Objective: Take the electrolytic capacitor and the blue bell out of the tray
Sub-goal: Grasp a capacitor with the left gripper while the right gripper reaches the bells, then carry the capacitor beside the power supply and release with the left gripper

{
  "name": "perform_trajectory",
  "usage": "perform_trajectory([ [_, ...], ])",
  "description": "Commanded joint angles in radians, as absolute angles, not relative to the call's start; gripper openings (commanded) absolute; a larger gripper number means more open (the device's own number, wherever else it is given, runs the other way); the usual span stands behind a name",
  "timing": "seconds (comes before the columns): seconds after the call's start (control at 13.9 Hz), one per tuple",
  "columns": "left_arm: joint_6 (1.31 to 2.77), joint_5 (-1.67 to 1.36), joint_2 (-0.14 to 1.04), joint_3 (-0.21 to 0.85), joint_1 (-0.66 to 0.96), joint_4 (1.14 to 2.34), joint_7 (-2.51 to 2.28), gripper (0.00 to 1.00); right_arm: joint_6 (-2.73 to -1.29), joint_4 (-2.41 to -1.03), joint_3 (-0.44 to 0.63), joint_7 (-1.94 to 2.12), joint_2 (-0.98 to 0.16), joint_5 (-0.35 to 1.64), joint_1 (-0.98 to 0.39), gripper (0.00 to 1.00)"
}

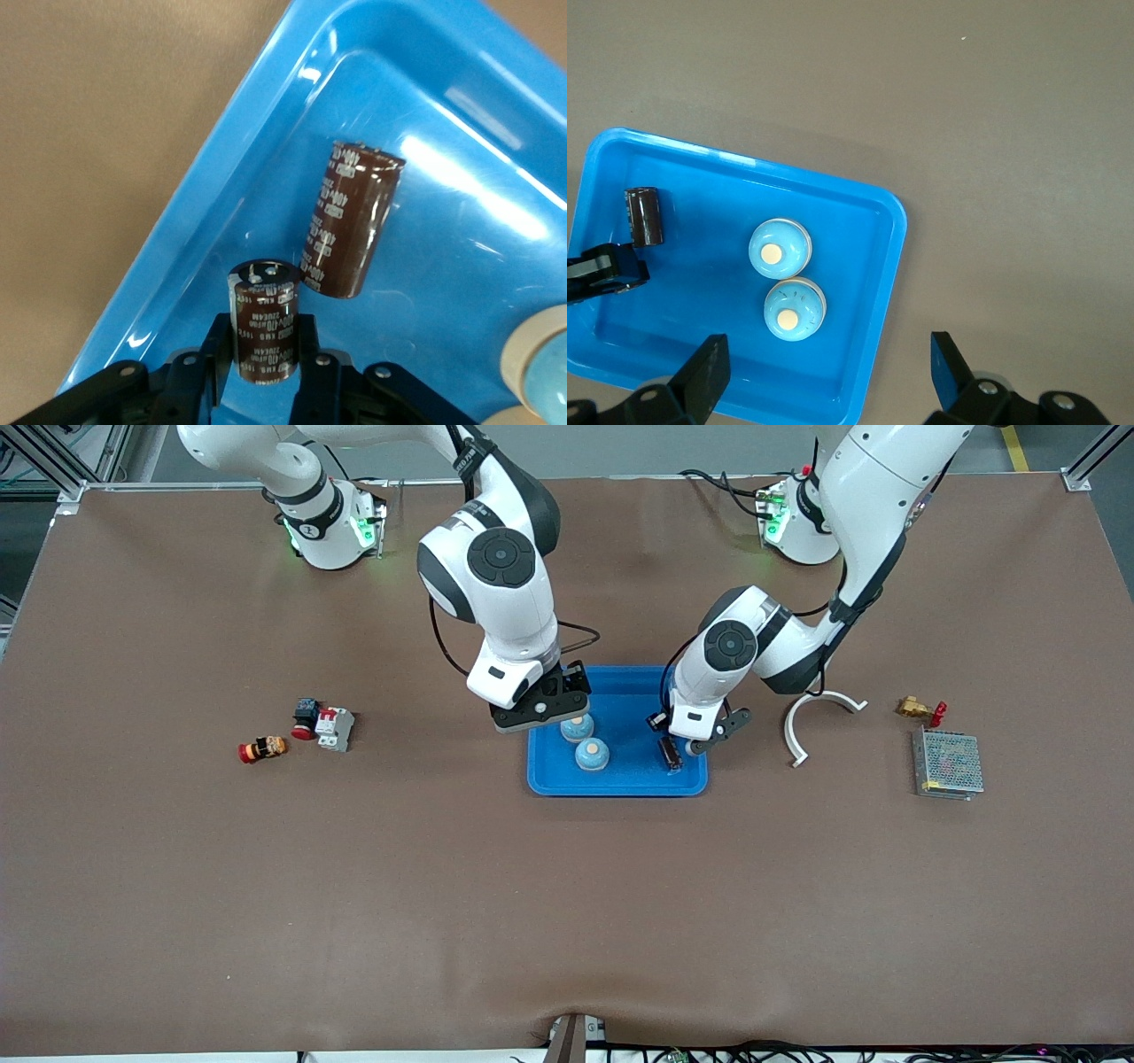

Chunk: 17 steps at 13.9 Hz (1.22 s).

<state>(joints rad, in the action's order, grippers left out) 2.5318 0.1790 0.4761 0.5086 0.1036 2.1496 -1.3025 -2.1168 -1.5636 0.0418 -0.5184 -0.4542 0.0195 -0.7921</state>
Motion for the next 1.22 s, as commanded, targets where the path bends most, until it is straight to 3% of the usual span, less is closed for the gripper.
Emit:
perform_trajectory([
  [0.0, 2.442, 0.21, 0.39, 0.525, 0.098, 2.151, -1.338, 0.0, -2.115, -1.546, 0.051, -0.502, -0.465, 0.008, -0.801, 1.0],
  [0.36, 2.258, 0.21, 0.328, 0.522, 0.063, 2.092, -1.247, 0.0, -2.155, -1.548, 0.051, -0.502, -0.485, 0.008, -0.804, 1.0],
  [1.15, 2.201, 0.212, 0.305, 0.517, -0.314, 2.069, -0.751, 0.0, -2.212, -1.578, 0.052, -0.512, -0.554, 0.002, -0.874, 1.0],
])
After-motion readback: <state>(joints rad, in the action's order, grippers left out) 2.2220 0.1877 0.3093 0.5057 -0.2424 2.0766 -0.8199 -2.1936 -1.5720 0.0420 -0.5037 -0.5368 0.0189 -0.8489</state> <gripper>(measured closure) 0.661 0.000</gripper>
